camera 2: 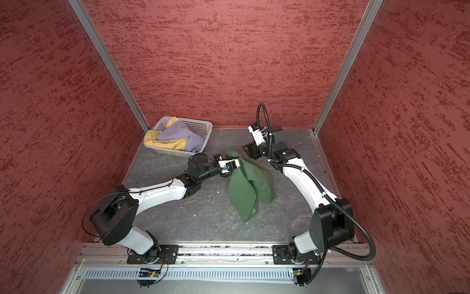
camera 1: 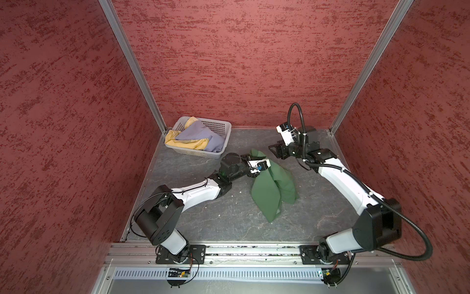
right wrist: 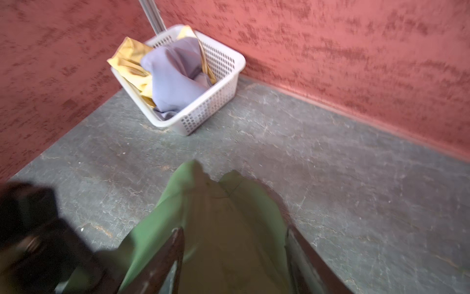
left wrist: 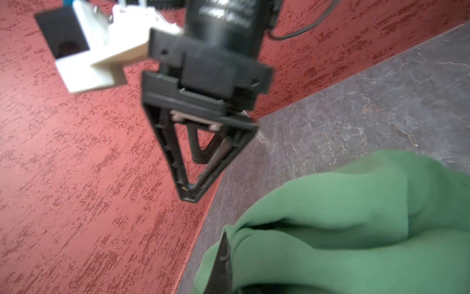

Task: Fold and stack skirts
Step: Flatten out the skirt at the center of the table.

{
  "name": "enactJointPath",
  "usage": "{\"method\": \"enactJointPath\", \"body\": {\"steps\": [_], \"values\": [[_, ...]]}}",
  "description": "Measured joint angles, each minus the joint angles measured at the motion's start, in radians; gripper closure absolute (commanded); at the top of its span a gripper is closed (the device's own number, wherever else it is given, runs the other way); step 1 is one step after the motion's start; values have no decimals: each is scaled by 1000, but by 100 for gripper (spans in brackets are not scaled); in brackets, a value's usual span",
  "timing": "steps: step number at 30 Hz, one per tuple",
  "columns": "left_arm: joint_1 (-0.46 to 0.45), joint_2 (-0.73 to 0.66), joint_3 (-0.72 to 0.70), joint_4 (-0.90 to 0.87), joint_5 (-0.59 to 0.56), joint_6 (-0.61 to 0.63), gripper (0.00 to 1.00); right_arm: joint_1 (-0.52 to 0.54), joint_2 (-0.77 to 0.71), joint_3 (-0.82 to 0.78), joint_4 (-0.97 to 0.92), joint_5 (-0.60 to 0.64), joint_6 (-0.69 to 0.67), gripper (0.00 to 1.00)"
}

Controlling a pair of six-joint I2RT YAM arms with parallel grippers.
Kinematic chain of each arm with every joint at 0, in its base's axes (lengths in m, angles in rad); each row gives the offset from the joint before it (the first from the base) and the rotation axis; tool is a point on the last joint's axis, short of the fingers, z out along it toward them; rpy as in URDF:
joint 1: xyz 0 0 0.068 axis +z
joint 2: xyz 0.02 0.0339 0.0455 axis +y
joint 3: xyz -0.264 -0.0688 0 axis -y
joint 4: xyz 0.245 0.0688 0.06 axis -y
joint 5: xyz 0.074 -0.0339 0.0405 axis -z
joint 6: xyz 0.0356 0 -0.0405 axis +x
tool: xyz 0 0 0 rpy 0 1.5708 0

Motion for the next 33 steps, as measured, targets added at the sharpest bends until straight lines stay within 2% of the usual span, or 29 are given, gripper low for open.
{"method": "enactJointPath", "body": {"steps": [4,9,17,20,22,24,26,27,33], "values": [[0,-6,45,-53,-48,-45,100,14,-154,-135,58,6,-22,40],[0,-6,79,-114,-78,-71,100,64,-277,-244,98,6,-25,41],[0,0,142,-176,-123,-93,100,145,-247,-322,173,-38,40,47],[3,6,164,-191,-137,-104,100,161,-201,-332,196,-40,72,55],[6,11,174,-197,-148,-109,100,165,-171,-332,210,-32,92,66],[12,13,179,-205,-155,-116,100,167,-145,-332,217,-19,110,85],[18,13,183,-209,-163,-125,100,168,-134,-332,216,-6,122,97],[20,13,187,-213,-171,-129,100,168,-134,-332,213,2,121,100],[26,-10,193,-249,-230,-134,100,168,-175,-303,165,27,83,100]]}}
